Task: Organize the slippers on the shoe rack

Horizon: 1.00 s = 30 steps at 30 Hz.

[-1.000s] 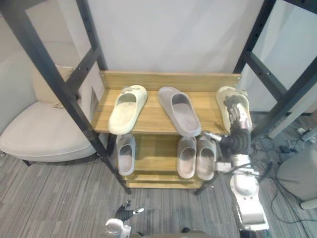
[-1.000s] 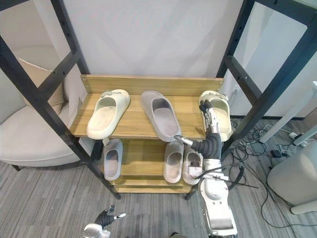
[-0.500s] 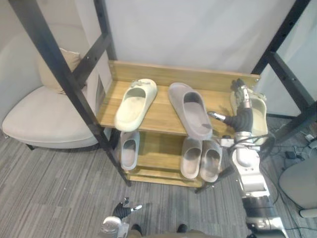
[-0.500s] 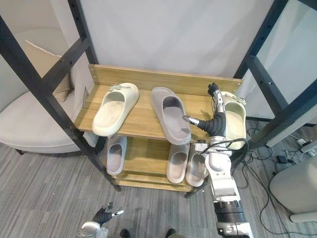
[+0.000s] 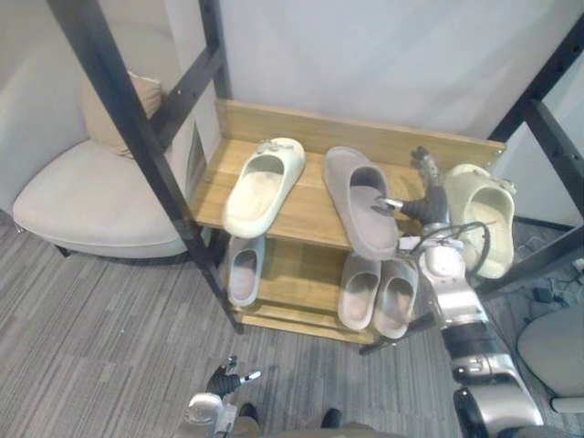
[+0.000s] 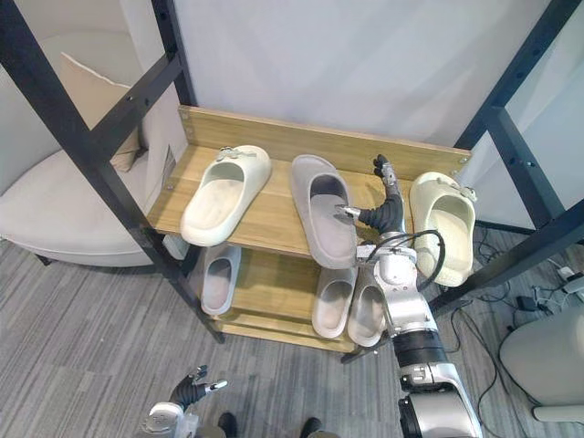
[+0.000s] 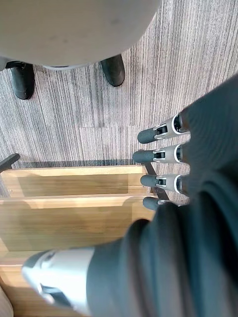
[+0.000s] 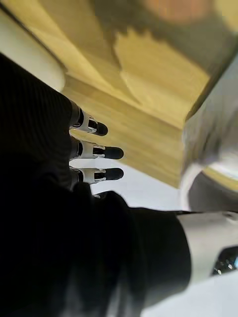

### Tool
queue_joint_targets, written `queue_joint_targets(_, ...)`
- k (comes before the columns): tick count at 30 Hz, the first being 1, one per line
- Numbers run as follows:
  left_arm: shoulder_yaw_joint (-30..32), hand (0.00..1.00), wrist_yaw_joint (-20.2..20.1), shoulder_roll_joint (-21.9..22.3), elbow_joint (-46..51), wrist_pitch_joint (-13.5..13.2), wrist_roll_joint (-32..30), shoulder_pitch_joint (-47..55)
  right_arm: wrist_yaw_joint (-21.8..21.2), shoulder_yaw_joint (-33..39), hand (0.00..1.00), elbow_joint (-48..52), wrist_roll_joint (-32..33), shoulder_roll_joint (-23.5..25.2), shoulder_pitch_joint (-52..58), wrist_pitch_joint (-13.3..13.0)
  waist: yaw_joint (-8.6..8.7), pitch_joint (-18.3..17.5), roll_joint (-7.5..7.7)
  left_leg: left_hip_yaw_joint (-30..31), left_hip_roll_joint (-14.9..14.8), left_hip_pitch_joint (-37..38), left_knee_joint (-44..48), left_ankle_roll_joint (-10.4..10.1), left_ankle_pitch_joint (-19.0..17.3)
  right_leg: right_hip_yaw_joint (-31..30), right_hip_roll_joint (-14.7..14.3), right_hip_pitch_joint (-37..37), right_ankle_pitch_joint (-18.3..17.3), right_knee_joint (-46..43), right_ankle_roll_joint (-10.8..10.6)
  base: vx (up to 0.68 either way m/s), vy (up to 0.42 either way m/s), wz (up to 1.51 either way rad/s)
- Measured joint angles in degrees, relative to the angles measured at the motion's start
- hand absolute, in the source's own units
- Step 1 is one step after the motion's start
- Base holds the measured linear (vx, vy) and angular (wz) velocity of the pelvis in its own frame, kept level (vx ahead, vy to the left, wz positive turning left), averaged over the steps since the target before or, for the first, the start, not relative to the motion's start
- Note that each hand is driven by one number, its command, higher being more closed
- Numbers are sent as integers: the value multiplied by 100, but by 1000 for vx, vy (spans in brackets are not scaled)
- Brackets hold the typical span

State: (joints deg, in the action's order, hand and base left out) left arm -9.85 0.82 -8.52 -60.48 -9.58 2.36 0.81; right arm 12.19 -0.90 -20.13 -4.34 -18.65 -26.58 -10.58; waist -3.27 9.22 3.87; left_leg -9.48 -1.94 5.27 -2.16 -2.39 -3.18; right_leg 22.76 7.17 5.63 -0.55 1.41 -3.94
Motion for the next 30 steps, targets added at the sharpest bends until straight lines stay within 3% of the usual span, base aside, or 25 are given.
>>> queue_joint_targets(7, 10, 0, 4, -29, 141, -7, 10, -3, -46, -194, 0, -386, 0, -62, -572, 41, -30, 145, 39, 105, 5, -86, 1, 2, 25, 102, 2, -17, 1, 16, 0, 7, -14, 9)
queue_joint_targets(8, 44, 0, 4, -36, 153, -10, 13, -8, -73, -216, 100, -411, -1, -62, -650, 41, -30, 184, 62, 104, 6, -90, 1, 2, 25, 102, 3, -20, 2, 16, 0, 0, 0, 0)
queue_joint_targets(18, 157, 0, 5, -110, 199, -23, 184, -16, -352, -679, 100, -866, 73, -418, -1315, -16, -63, 303, 202, 119, 9, -127, -177, -1, 182, 120, -4, -129, 23, 18, 11, -9, -7, 1)
queue_joint_targets(30, 160, 0, 5, -134, 257, -19, 293, -17, -439, -772, 100, -488, 324, -417, -1206, -79, -114, 341, 246, 135, 15, -121, -275, 5, 246, 141, -4, -154, 32, 28, 15, -2, -6, 1)
